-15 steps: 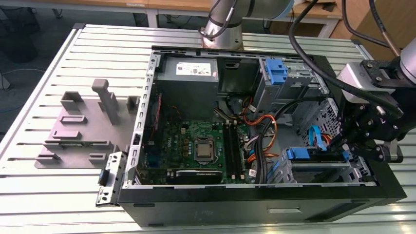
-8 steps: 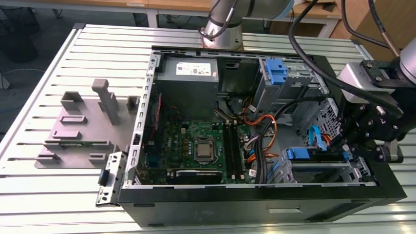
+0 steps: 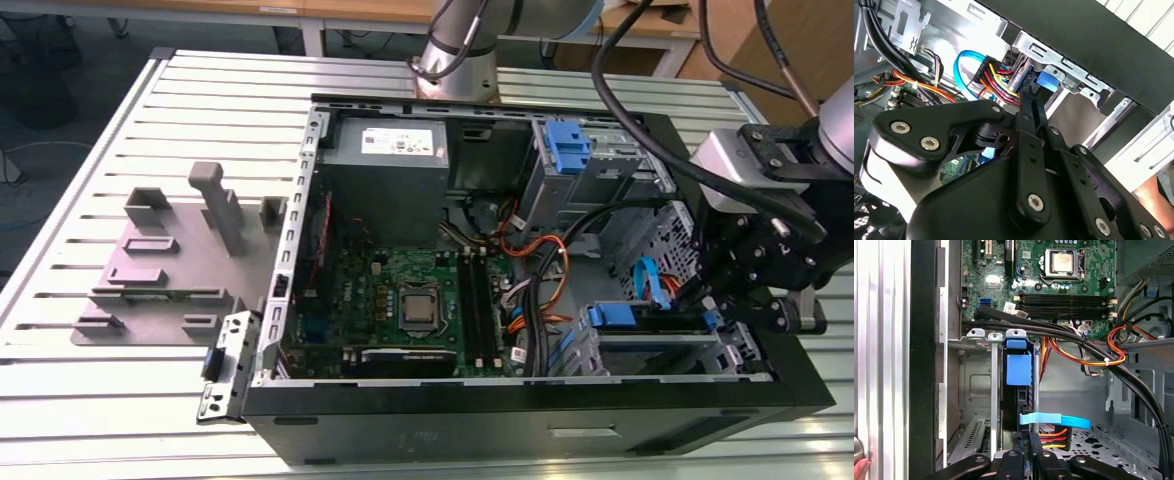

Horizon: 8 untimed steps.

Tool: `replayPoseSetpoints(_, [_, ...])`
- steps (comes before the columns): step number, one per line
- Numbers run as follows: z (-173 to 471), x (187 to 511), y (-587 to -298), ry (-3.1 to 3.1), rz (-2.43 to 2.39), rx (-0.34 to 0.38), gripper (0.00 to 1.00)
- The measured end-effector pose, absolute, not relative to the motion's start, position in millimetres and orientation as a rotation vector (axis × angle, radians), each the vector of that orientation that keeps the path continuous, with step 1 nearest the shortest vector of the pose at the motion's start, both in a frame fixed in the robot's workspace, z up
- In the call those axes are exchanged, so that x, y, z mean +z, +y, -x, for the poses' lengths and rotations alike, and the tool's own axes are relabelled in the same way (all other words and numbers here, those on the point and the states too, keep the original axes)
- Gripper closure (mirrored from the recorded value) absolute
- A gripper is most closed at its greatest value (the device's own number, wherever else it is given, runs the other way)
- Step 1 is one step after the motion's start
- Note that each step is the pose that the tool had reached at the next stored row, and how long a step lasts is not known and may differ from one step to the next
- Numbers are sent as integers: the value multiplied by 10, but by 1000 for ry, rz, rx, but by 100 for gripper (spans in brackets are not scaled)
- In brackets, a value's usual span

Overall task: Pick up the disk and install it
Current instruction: 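Insert the second disk wire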

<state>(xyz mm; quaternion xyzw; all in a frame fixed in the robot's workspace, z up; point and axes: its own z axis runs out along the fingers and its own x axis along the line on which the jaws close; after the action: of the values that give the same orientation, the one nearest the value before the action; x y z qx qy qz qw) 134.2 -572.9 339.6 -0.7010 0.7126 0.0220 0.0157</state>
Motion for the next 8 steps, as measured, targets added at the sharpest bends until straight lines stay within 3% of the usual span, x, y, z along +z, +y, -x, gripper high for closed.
replayPoseSetpoints(8, [-1342,3384,-5728,2216,2186,64,84])
